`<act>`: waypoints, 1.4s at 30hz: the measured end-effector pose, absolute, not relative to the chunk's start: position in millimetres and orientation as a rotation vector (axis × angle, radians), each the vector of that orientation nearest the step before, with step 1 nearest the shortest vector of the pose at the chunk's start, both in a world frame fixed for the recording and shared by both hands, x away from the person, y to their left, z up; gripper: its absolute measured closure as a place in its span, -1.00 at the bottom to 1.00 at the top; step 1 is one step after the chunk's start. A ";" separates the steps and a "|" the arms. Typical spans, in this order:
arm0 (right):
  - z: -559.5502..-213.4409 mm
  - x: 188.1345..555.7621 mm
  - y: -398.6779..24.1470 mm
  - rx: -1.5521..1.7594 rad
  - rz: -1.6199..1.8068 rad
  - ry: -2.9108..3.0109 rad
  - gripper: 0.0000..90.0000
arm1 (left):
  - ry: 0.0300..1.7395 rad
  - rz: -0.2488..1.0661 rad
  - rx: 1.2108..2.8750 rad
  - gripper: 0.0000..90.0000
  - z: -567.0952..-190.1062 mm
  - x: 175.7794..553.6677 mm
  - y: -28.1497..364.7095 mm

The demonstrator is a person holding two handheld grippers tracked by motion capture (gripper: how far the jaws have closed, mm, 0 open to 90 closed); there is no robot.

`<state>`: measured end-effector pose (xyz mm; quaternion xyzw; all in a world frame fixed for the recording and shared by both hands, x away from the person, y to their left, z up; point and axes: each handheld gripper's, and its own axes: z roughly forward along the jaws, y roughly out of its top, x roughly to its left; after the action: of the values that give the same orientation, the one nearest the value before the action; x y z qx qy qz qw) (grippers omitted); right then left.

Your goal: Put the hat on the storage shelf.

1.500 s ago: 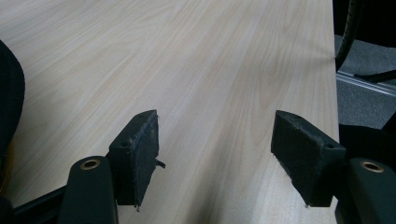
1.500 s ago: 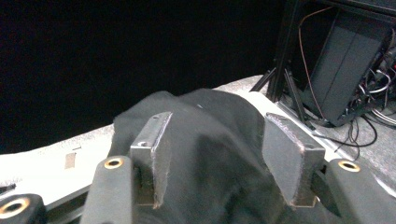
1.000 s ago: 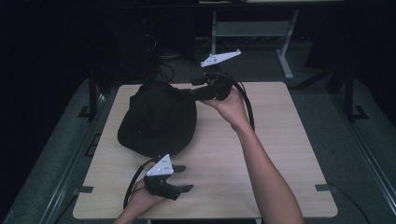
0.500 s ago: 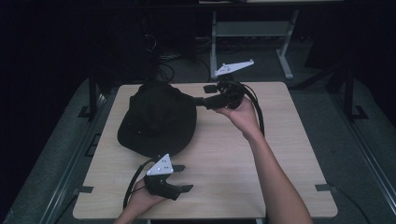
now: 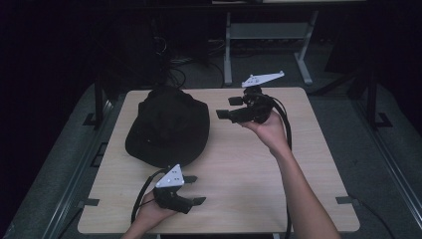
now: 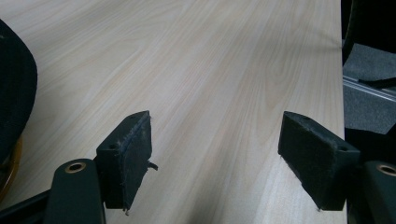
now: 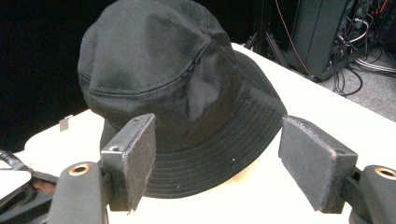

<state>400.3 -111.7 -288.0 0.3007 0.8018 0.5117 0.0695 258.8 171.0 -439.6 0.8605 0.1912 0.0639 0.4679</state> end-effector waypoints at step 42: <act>-328.3 361.9 -167.9 1.034 1.494 2.401 -0.46 | 0.479 0.165 2.112 -0.44 -438.7 257.3 174.2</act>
<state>361.9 -167.9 -328.3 0.3426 0.7957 0.4952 0.0650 257.3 174.2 -438.7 0.8604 0.1951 0.0671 0.4660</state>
